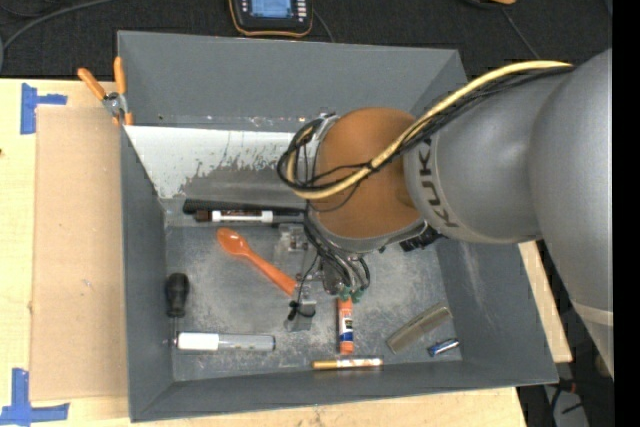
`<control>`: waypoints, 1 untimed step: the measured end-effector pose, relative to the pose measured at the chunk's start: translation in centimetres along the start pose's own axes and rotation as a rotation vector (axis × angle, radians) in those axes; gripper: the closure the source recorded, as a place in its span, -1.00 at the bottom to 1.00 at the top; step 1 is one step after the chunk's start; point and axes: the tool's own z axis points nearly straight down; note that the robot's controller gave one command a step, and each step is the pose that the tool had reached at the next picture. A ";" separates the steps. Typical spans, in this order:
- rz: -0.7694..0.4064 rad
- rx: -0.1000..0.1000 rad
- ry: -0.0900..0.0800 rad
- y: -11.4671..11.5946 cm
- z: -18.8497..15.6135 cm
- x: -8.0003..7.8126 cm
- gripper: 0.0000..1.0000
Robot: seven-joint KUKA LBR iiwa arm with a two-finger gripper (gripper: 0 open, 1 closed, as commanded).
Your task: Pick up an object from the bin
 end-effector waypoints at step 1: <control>0.005 -0.001 -0.008 -0.1 -0.5 -0.2 -1.00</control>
Offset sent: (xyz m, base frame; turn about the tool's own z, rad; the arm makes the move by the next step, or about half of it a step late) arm 0.0271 0.0084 -0.0201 0.0131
